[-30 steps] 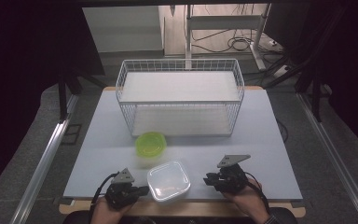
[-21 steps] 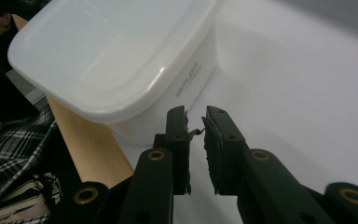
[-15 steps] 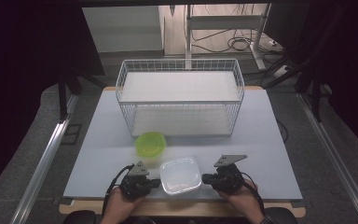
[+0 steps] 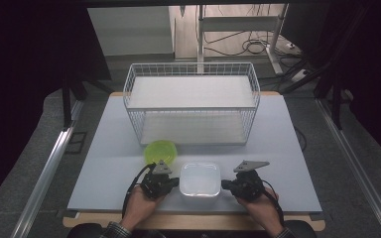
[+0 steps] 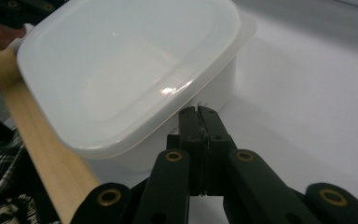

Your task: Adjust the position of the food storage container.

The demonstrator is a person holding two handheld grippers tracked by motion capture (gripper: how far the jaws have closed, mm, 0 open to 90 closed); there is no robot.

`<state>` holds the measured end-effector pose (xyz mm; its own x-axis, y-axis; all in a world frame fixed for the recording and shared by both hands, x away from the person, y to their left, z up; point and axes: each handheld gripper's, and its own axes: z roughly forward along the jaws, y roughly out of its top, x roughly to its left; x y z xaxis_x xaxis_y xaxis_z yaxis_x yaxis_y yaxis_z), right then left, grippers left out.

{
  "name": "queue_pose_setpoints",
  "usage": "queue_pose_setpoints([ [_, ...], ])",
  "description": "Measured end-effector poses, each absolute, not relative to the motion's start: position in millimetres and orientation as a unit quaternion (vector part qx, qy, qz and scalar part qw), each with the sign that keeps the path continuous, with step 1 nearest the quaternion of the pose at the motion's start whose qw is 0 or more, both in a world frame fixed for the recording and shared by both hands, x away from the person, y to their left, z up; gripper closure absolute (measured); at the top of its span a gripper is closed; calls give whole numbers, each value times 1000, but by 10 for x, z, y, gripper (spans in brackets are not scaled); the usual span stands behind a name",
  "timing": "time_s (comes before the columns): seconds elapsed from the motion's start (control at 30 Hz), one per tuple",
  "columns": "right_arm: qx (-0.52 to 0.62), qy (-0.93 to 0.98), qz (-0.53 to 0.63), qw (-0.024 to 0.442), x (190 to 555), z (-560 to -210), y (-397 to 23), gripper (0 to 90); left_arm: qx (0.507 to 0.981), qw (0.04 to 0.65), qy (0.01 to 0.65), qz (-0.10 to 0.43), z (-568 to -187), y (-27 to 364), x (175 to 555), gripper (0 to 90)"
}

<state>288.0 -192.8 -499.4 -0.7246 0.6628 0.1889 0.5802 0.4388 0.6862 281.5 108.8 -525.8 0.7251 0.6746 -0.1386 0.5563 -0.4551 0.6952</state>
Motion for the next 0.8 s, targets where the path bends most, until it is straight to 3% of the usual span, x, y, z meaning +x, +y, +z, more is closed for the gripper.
queue_pose_setpoints([
  [0.7, 384, 834, 390, 70, 3081, -4996, -1959, 841, 815, 399, 410, 95, -5172, 1119, 3068, 895],
  [0.8, 385, 834, 390, 69, 3064, -4984, -1975, 841, 818, 410, 389, 108, -5016, 1128, 2992, 896],
])
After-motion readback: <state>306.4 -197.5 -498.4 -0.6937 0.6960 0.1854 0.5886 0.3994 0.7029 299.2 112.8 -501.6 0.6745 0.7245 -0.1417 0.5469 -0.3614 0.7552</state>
